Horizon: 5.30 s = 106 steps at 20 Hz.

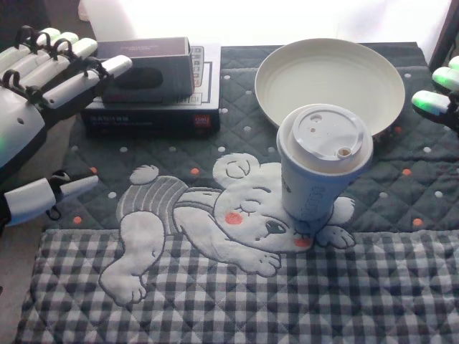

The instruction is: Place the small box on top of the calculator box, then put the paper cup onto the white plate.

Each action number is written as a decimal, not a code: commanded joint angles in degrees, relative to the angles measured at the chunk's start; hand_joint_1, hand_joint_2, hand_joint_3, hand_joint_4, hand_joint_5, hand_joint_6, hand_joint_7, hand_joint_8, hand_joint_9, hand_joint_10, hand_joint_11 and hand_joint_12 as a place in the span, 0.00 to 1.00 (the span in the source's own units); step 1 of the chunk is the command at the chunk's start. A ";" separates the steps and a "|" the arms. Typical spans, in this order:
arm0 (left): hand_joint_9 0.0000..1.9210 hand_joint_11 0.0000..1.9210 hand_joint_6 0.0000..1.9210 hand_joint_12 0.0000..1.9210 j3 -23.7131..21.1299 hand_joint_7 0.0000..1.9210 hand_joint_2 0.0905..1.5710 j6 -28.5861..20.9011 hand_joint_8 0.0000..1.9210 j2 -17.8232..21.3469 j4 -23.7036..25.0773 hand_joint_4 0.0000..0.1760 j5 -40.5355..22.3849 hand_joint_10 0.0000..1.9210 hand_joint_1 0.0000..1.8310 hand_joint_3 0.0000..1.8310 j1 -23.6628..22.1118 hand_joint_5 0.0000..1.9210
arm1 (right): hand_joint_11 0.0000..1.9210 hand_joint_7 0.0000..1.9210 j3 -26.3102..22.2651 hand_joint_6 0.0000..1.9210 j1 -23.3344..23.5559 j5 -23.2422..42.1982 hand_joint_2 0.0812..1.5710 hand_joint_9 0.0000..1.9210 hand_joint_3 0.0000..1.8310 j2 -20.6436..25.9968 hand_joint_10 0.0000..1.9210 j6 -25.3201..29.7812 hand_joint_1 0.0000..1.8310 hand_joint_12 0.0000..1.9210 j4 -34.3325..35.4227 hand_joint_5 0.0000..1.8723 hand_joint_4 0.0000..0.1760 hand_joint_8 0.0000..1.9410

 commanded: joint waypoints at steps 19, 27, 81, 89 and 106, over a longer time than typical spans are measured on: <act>0.00 0.00 0.00 0.00 2.78 0.00 0.76 0.14 0.00 -2.60 -4.05 1.00 -7.32 0.00 0.37 0.00 2.13 0.00 | 0.54 0.41 6.20 0.09 15.75 -3.68 0.81 0.40 0.00 -8.28 0.99 2.41 0.72 1.00 -6.14 0.37 0.00 0.71; 0.00 0.00 0.00 0.00 2.70 0.00 0.77 0.13 0.00 -2.53 -4.07 1.00 -7.17 0.00 0.38 0.00 2.24 0.00 | 0.49 0.17 6.27 0.20 15.82 -3.41 0.82 0.27 0.00 -8.49 1.00 3.21 0.58 1.00 -6.29 0.23 0.00 0.94; 0.00 0.00 0.00 0.00 2.84 0.00 0.75 0.13 0.00 -2.12 -5.66 0.86 -7.30 0.00 0.43 0.00 3.44 0.00 | 0.43 0.34 11.84 0.94 31.36 -22.50 0.57 0.38 0.49 -16.81 0.99 3.78 0.63 1.00 -15.27 0.37 0.00 0.94; 0.00 0.00 0.00 0.00 2.99 0.00 0.75 0.13 0.00 -2.16 -5.76 0.86 -6.84 0.00 0.42 0.00 3.52 0.00 | 0.21 0.12 13.34 0.93 34.67 -22.55 0.88 0.09 0.06 -15.73 1.00 1.58 0.51 1.00 -11.37 0.24 0.00 0.89; 0.00 0.00 0.00 0.00 3.40 0.00 0.75 0.13 0.00 -2.84 -5.82 0.88 -6.11 0.00 0.42 0.00 3.57 0.00 | 0.31 0.20 15.90 0.86 38.85 -23.82 0.88 0.24 0.01 -15.12 1.00 -3.08 0.72 1.00 -2.50 0.04 0.00 0.93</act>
